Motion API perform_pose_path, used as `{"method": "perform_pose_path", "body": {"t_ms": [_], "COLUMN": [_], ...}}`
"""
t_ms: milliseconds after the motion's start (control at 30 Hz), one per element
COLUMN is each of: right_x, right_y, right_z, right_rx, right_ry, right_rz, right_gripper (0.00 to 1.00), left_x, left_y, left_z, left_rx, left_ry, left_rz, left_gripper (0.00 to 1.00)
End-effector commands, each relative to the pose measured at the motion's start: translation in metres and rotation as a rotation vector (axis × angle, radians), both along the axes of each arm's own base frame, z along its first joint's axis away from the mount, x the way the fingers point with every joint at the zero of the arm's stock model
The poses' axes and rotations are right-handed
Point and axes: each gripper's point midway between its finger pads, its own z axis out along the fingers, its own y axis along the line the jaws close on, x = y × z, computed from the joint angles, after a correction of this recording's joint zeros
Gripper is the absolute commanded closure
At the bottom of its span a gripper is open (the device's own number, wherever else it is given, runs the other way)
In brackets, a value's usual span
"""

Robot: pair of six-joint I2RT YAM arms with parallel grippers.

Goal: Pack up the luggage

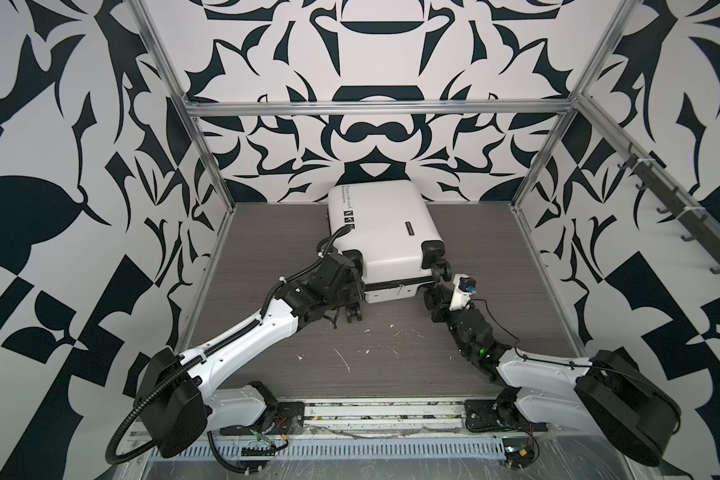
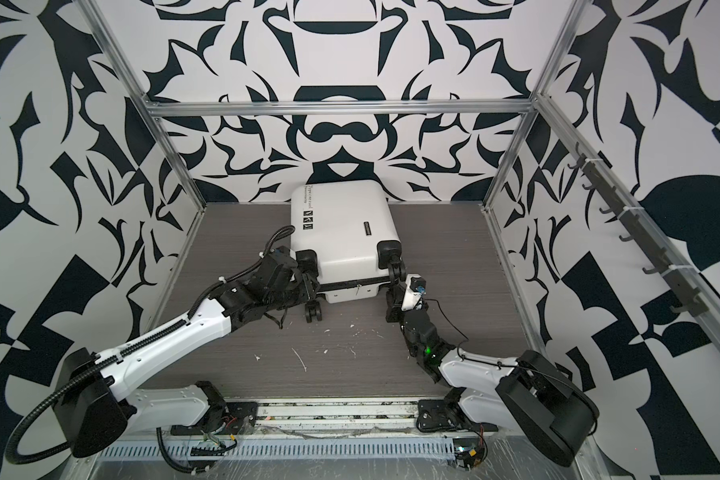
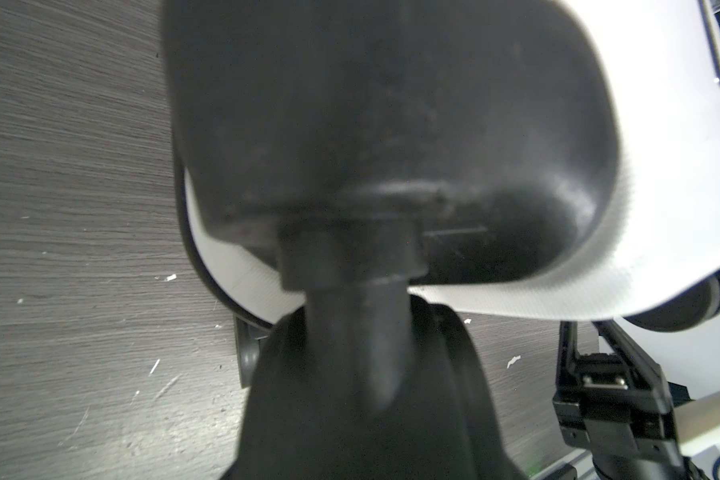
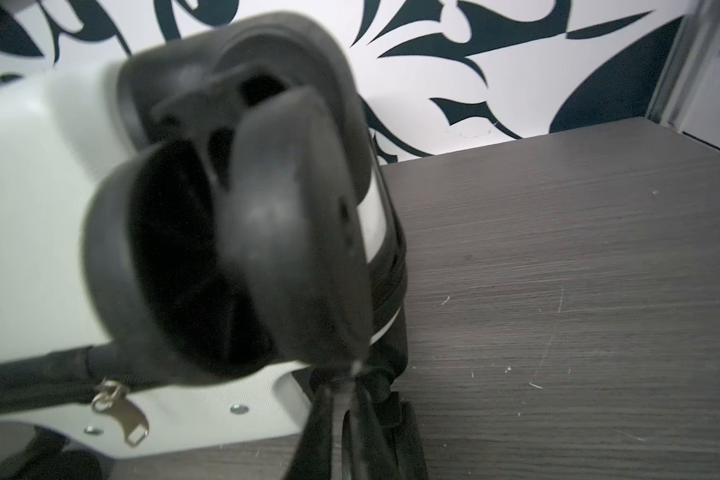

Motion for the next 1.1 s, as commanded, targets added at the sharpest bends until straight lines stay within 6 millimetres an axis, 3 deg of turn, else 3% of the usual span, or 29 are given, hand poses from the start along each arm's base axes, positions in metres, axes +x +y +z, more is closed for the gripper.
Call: {"method": "perform_pose_path", "body": {"t_ms": [0,33,267,300,367,500,633,833,1067], "right_x": [-0.003,-0.005,-0.005,-0.004,-0.005,-0.011,-0.016,-0.012,0.003], "right_y": [0.018,0.020,0.026,0.032,0.046,0.062,0.071,0.084,0.099], "right_z": [0.007,0.005,-0.001,-0.003,-0.005,0.001,0.008,0.011,0.010], "right_rx": [-0.002,-0.006,0.035,0.013,-0.039,-0.067,-0.052,-0.035,0.008], "right_ry": [0.014,0.023,0.068,0.077,0.090,0.035,-0.029,-0.070,-0.101], "right_rz": [0.105,0.121,0.135,0.162,0.226,0.248,0.234,0.203,0.179], "right_gripper": [0.48,0.28,0.12,0.04,0.01,0.01,0.23,0.38,0.44], "left_x": [-0.001,-0.001,-0.001,-0.001,-0.001,-0.001,-0.001,-0.003,-0.004], "left_y": [0.008,0.008,0.007,0.006,0.007,0.008,0.010,0.009,0.009], "left_z": [0.013,0.013,0.012,0.013,0.013,0.012,0.012,0.009,0.009], "left_rx": [0.010,0.007,0.002,0.000,-0.001,-0.004,-0.012,-0.014,-0.021], "left_ry": [-0.042,-0.043,-0.043,-0.045,-0.046,-0.044,-0.043,-0.033,-0.032], "left_rz": [-0.008,-0.007,-0.011,-0.011,-0.010,-0.005,-0.001,-0.008,-0.008], "left_gripper": [1.00,1.00,1.00,1.00,1.00,1.00,1.00,1.00,1.00]}}
